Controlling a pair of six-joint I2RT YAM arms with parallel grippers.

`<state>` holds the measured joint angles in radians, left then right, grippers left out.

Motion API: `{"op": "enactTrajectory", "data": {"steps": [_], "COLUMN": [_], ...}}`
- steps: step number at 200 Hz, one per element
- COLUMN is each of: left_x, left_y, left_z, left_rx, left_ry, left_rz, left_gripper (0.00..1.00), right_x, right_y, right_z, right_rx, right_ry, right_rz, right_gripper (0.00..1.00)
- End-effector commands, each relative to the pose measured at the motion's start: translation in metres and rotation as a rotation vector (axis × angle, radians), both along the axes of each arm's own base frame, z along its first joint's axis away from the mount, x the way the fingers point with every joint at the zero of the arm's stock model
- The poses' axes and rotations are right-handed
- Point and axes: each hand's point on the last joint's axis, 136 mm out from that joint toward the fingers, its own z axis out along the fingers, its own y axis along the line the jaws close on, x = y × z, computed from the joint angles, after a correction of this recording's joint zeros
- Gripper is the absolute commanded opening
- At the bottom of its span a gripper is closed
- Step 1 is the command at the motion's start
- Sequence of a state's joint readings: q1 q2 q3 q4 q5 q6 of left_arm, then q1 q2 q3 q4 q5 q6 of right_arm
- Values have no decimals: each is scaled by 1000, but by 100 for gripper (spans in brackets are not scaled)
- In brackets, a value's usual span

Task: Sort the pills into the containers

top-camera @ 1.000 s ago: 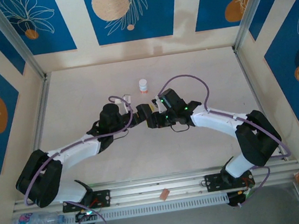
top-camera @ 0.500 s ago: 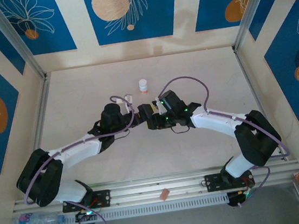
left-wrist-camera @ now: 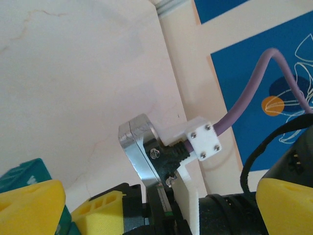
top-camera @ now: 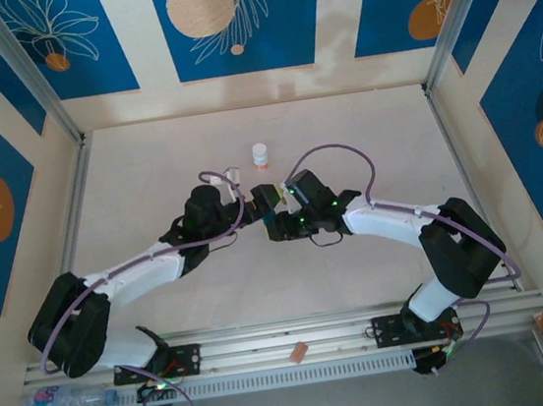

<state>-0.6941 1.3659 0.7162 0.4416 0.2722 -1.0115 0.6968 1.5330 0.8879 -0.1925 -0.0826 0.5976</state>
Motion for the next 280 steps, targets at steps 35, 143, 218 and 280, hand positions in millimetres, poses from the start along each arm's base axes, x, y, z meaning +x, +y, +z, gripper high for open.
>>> {"op": "enactTrajectory", "data": {"steps": [35,143,218,280], "left_x": [-4,-4,-4,-3], "left_y": [6,-1,-6,-8], "left_z": [-5,-4,-2,1], "left_rx": [19,-11,-22,-28], "left_ry": [3,12,10,6], "left_rz": [23,3,-6,-9], "left_gripper": [100,100,100,100], "right_x": [1,2,0,-4], "right_y": [-8,2,14,21], "right_z": [18,40,39,29], "right_rx": [55,121,127,110], "right_ry": [-36,-52,-46,-32], "right_rz": [-27,-14,9,26], "right_gripper": [24,24,24,24]}}
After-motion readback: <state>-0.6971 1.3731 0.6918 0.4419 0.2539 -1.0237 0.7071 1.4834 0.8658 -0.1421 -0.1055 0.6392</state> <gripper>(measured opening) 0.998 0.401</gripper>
